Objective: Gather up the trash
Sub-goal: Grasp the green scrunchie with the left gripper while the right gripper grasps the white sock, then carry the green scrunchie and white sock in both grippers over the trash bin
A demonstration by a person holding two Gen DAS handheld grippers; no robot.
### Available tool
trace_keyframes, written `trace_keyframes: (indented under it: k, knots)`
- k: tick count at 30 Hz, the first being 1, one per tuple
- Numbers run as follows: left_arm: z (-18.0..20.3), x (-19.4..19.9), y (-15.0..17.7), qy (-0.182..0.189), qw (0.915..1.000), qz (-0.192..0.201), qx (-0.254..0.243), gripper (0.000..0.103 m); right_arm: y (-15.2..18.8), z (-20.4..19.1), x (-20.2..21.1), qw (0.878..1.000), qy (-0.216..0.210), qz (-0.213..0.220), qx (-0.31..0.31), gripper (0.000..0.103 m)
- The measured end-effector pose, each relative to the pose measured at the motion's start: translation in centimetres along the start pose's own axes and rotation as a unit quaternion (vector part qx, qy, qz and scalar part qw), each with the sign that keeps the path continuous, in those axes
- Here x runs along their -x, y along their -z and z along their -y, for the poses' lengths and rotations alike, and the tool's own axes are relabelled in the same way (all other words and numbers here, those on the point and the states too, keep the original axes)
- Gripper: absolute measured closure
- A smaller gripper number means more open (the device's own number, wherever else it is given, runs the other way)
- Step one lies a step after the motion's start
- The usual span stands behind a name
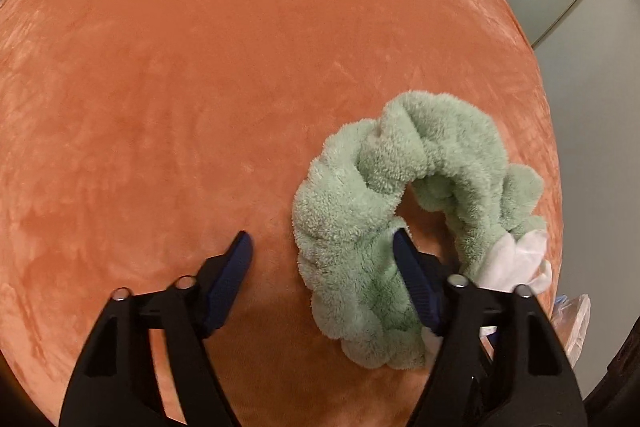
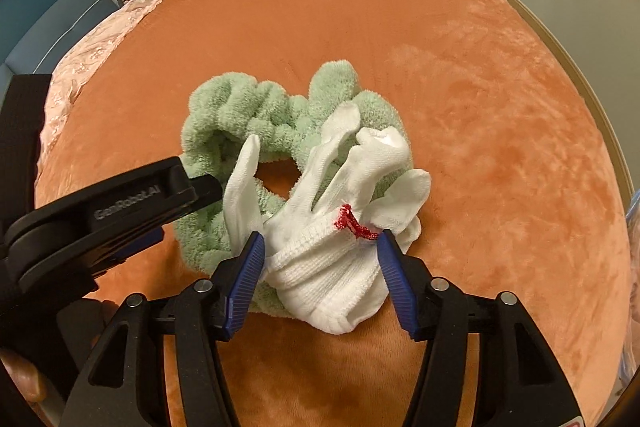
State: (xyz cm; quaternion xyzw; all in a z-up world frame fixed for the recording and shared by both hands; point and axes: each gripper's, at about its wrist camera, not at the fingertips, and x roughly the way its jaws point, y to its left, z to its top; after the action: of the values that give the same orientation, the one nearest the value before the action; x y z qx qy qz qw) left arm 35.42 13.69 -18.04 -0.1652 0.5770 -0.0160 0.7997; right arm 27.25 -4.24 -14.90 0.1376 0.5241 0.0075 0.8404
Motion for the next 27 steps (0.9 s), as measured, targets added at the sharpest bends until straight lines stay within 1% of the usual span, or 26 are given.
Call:
trace_keyframes:
  k: [1,2,4,6,8,10,14,19,23,27]
  knots:
    - [0.0,-0.5,0.1,0.001,1.0000,-0.007,0.001,0.053,0.1,0.2,-0.1,1.000,-0.003,-0.001,-0.003,0.056]
    - [-0.1,-0.8,0.2,0.007,0.9999,-0.013,0.002,0.059,0.3,0.4,-0.1,1.000,-0.007,-0.001,-0.007,0.060]
    - [0.1,-1.1,0.6,0.009,0.9998,-0.016,-0.002,0.079,0.6,0.8,0.1,1.000,-0.014,-0.001,-0.012,0.067]
    - [0.3,-0.9,1.1,0.008,0.9998,-0.016,-0.007,0.089,1.0,1.1,0.4,1.000,-0.020,-0.001,-0.015,0.073]
    - [0.7,-0.2,1.6,0.008,0.9999,-0.007,-0.010,0.090,1.3,1.3,1.0,1.000,-0.025,-0.001,-0.019,0.083]
    - [1.1,0.7,1.8,0.010,0.9999,0.002,-0.014,0.091,1.7,1.8,1.8,0.999,-0.031,-0.001,-0.026,0.088]
    - [2.7,3.9,3.0,0.016,0.9990,0.025,-0.035,0.091,2.3,2.9,4.1,0.999,-0.035,0.013,-0.035,0.089]
    - [6.4,8.6,4.4,0.033,0.9954,0.058,-0.068,0.092,2.7,4.8,8.7,0.997,-0.040,0.049,-0.044,0.089]
    - [10.0,12.5,5.8,0.049,0.9903,0.084,-0.099,0.092,2.8,6.2,12.6,0.995,-0.038,0.082,-0.048,0.089]
    - [13.4,15.8,7.3,0.059,0.9845,0.106,-0.126,0.092,3.0,8.4,17.2,0.991,-0.033,0.119,-0.057,0.089]
